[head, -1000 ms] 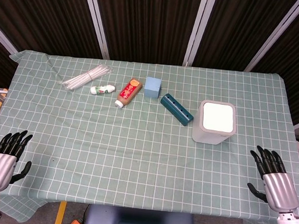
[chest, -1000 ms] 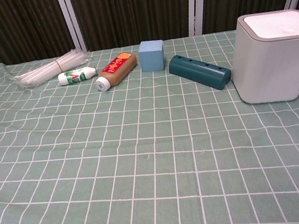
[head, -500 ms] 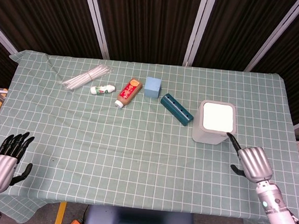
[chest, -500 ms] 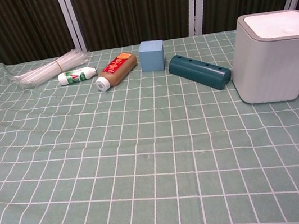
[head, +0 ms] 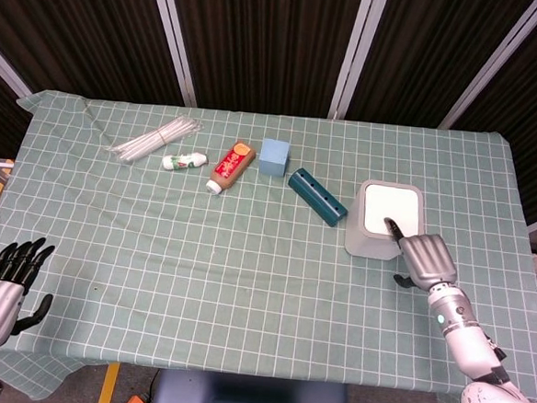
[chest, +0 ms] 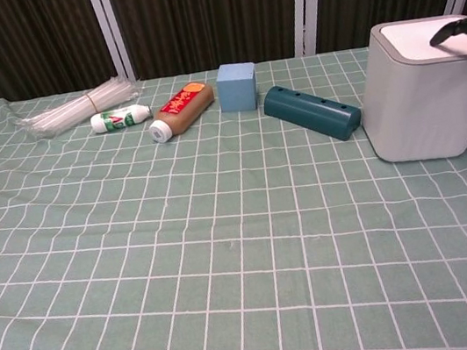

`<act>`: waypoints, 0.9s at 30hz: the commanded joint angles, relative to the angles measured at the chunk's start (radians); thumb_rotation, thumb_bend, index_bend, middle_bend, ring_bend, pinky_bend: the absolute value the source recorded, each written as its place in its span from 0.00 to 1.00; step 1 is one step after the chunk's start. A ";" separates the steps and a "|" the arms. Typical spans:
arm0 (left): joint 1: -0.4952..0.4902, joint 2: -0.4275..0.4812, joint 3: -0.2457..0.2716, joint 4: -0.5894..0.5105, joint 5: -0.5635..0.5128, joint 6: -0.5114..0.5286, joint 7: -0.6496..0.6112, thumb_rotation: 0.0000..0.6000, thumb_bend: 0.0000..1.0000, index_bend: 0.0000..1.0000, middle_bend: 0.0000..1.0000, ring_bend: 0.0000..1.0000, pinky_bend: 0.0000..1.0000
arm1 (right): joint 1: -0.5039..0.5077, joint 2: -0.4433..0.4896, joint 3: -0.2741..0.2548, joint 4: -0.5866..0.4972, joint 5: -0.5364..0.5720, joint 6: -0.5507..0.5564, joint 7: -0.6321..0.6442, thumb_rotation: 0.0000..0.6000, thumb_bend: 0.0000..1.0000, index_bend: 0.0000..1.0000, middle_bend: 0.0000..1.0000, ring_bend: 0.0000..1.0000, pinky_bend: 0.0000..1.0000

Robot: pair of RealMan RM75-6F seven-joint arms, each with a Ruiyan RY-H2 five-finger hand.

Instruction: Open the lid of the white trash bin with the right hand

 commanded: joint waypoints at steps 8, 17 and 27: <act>-0.002 0.005 -0.004 -0.009 0.005 0.005 0.001 1.00 0.45 0.00 0.00 0.00 0.00 | 0.014 0.023 -0.039 -0.029 -0.002 0.045 0.032 1.00 0.31 0.11 1.00 1.00 1.00; 0.007 0.012 -0.004 -0.017 0.020 0.031 -0.005 1.00 0.45 0.00 0.00 0.00 0.00 | -0.156 0.022 -0.057 -0.036 -0.352 0.368 0.224 1.00 0.31 0.00 1.00 1.00 1.00; 0.001 -0.002 -0.013 -0.007 0.025 0.034 0.003 1.00 0.45 0.00 0.00 0.00 0.01 | -0.395 -0.104 -0.259 0.185 -0.724 0.671 0.326 1.00 0.31 0.00 0.00 0.00 0.14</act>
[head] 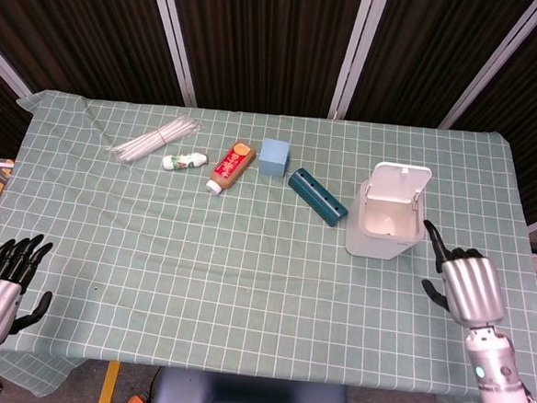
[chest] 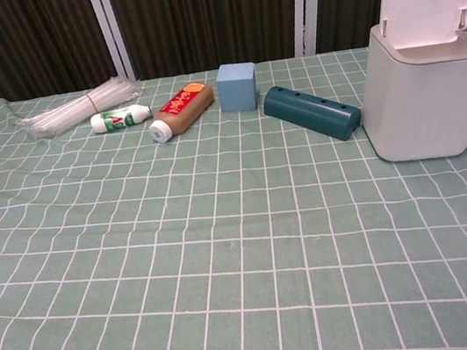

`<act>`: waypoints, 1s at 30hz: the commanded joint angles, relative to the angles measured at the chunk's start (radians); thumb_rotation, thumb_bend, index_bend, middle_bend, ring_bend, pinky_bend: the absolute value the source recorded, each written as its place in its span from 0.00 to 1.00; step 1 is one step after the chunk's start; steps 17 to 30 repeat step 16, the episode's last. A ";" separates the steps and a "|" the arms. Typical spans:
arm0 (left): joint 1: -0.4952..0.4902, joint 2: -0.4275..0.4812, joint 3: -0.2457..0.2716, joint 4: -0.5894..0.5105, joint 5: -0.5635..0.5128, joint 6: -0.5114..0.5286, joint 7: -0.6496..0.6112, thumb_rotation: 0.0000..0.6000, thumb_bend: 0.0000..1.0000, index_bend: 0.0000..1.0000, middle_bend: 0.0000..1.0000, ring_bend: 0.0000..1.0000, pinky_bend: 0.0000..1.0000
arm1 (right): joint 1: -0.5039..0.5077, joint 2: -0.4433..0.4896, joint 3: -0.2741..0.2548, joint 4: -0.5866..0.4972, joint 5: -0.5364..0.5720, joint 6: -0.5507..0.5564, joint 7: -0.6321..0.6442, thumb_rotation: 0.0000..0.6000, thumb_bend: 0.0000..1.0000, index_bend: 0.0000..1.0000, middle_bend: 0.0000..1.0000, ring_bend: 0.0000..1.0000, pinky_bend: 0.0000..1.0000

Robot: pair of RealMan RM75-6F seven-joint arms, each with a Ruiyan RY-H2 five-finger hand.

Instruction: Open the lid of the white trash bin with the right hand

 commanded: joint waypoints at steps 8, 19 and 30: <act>-0.025 -0.023 -0.011 0.016 -0.018 -0.042 0.023 1.00 0.45 0.00 0.00 0.00 0.01 | -0.153 -0.083 -0.107 0.250 -0.134 0.088 0.246 1.00 0.31 0.00 0.00 0.00 0.00; -0.038 -0.034 -0.014 0.013 -0.023 -0.062 0.043 1.00 0.45 0.00 0.00 0.00 0.01 | -0.179 -0.062 -0.090 0.258 -0.144 0.101 0.289 1.00 0.31 0.00 0.00 0.00 0.00; -0.038 -0.034 -0.014 0.013 -0.023 -0.062 0.043 1.00 0.45 0.00 0.00 0.00 0.01 | -0.179 -0.062 -0.090 0.258 -0.144 0.101 0.289 1.00 0.31 0.00 0.00 0.00 0.00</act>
